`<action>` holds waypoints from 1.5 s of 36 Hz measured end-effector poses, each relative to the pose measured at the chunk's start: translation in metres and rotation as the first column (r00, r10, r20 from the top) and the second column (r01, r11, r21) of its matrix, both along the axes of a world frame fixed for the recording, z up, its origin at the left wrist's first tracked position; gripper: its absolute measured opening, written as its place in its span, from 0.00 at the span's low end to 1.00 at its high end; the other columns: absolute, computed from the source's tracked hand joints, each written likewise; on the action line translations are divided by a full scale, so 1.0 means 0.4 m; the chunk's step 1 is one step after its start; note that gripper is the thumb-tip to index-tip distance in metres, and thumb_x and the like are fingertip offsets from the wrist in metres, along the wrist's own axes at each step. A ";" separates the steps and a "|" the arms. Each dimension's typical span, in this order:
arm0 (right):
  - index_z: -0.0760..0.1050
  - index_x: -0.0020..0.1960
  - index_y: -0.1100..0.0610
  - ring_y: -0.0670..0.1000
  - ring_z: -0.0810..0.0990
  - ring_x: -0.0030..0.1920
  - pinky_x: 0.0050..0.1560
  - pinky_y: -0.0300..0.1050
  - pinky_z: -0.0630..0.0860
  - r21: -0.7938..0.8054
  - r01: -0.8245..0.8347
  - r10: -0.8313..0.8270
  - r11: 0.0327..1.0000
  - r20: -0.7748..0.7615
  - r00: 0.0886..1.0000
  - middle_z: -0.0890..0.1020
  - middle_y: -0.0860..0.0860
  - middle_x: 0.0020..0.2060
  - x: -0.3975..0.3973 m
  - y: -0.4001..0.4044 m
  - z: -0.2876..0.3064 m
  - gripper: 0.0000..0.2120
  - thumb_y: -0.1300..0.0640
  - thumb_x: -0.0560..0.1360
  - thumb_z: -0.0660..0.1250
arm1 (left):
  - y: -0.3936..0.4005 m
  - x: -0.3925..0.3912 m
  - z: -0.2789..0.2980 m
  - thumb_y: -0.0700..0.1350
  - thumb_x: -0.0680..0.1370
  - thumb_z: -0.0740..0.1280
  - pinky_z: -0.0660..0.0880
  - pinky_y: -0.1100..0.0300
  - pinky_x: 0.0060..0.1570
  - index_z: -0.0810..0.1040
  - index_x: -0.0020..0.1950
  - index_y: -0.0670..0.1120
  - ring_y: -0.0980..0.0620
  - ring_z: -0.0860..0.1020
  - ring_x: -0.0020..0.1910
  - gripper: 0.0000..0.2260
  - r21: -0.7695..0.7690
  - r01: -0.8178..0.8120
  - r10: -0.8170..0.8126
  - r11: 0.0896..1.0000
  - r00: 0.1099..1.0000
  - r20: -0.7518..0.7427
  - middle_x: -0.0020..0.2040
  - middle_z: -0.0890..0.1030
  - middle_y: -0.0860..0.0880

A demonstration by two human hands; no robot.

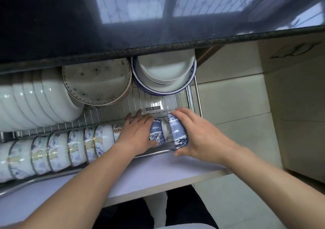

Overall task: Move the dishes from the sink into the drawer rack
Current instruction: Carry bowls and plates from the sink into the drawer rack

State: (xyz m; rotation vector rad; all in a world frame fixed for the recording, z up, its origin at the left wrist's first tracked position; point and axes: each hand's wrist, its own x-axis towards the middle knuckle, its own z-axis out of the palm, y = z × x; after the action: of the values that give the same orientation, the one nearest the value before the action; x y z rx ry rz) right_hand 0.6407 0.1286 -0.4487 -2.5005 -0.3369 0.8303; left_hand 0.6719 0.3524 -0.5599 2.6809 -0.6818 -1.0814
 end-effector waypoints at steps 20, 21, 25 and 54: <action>0.52 0.78 0.62 0.66 0.68 0.67 0.76 0.65 0.56 -0.613 -0.367 0.386 0.700 -0.109 0.916 0.69 0.65 0.66 0.049 0.177 -0.196 0.54 0.29 0.69 0.70 | 0.010 -0.001 -0.040 0.67 0.66 0.73 0.53 0.41 0.78 0.64 0.77 0.51 0.48 0.66 0.76 0.44 -0.118 -0.080 0.080 0.990 0.997 -0.005 0.74 0.72 0.52; 0.53 0.77 0.63 0.66 0.68 0.67 0.76 0.65 0.55 -0.623 -0.371 0.397 0.688 -0.105 0.912 0.70 0.65 0.66 0.050 0.175 -0.198 0.54 0.29 0.68 0.69 | 0.009 0.000 -0.038 0.67 0.67 0.73 0.52 0.41 0.78 0.64 0.77 0.51 0.48 0.65 0.76 0.44 -0.114 -0.075 0.075 0.991 0.997 -0.001 0.74 0.72 0.52; 0.56 0.76 0.64 0.65 0.68 0.68 0.76 0.66 0.55 -0.634 -0.381 0.408 0.673 -0.112 0.906 0.71 0.65 0.66 0.053 0.177 -0.203 0.53 0.28 0.68 0.69 | 0.007 0.001 -0.034 0.67 0.68 0.73 0.51 0.42 0.78 0.63 0.78 0.51 0.48 0.64 0.77 0.44 -0.110 -0.063 0.064 0.992 0.998 0.004 0.75 0.71 0.51; 0.57 0.79 0.58 0.63 0.61 0.77 0.79 0.60 0.55 -0.377 -0.271 0.276 0.886 -0.042 0.960 0.69 0.55 0.74 0.029 0.022 -0.255 0.50 0.38 0.67 0.75 | -0.082 0.004 -0.023 0.70 0.71 0.68 0.50 0.43 0.79 0.65 0.77 0.49 0.45 0.65 0.74 0.40 -0.036 -0.018 0.019 0.999 1.000 0.011 0.71 0.71 0.46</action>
State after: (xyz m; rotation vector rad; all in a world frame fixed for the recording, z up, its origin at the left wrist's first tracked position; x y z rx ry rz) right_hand 0.6523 0.1375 -0.5508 -2.8610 -0.5955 1.0797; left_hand 0.6734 0.3197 -0.5691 2.6597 -0.6703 -1.0404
